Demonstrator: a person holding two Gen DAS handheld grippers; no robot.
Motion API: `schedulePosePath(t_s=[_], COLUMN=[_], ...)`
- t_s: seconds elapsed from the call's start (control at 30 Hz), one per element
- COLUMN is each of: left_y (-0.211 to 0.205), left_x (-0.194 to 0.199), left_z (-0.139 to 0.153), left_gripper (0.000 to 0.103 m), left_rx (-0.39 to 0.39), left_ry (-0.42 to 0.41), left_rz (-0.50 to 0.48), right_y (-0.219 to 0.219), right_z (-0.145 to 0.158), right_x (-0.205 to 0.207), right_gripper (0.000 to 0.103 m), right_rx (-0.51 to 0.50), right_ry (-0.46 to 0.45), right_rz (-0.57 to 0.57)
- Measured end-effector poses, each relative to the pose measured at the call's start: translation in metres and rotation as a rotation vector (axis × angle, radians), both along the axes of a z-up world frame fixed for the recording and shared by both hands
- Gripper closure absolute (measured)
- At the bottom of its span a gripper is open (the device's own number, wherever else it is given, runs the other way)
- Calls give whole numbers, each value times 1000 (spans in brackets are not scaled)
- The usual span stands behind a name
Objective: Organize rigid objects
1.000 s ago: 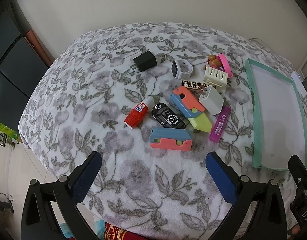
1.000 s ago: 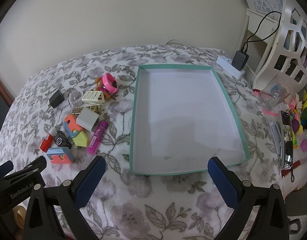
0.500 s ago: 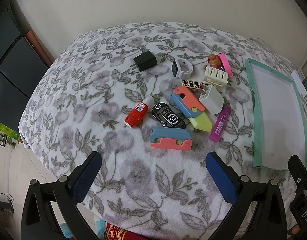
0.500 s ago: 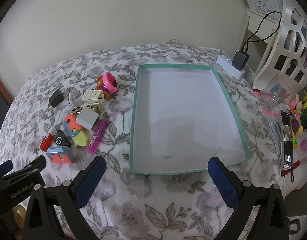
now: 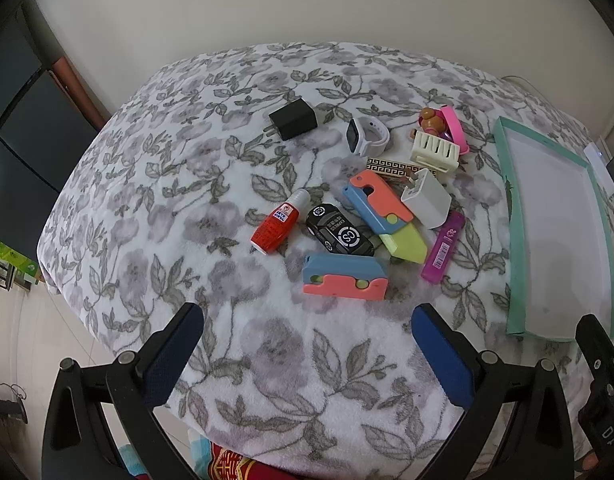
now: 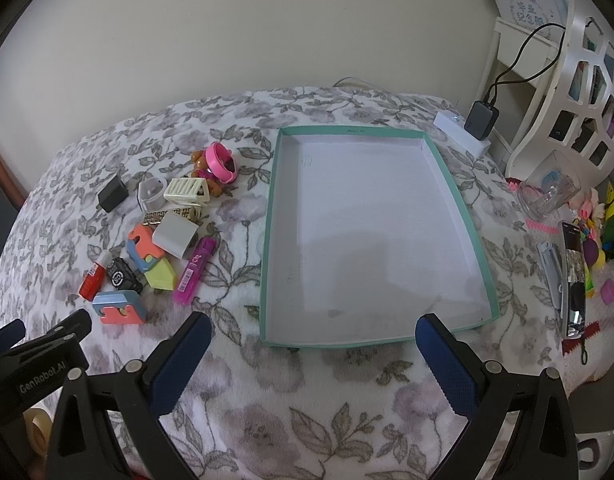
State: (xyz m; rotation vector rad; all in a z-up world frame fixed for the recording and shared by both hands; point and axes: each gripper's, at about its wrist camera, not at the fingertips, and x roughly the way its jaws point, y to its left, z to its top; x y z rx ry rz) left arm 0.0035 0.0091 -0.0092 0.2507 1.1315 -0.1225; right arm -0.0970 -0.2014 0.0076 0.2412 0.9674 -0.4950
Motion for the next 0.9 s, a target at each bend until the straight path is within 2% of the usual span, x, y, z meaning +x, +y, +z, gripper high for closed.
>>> schedulePosePath(t_s=[0.2, 0.33, 0.53, 0.63, 0.73, 0.9], left_y=[0, 0, 3, 9, 16, 35], left_x=[12, 33, 68, 81, 93, 108], left_z=[8, 28, 45, 39, 22, -6], left_gripper=[0, 0, 0, 0, 0, 0], left_rx=[31, -20, -35, -55, -13, -9], left_ry=[-17, -12, -14, -3, 25, 98], left_rz=[40, 78, 218, 261, 294, 334], right_y=[-2, 1, 7, 5, 5, 9], right_z=[7, 29, 53, 46, 30, -3], right_x=[12, 25, 60, 79, 98, 125], right_gripper=[0, 0, 0, 0, 0, 0], right_rx=[27, 22, 37, 91, 117, 166], right_ry=[2, -50, -111, -106, -70, -2], right_rz=[27, 59, 98, 96, 105, 127])
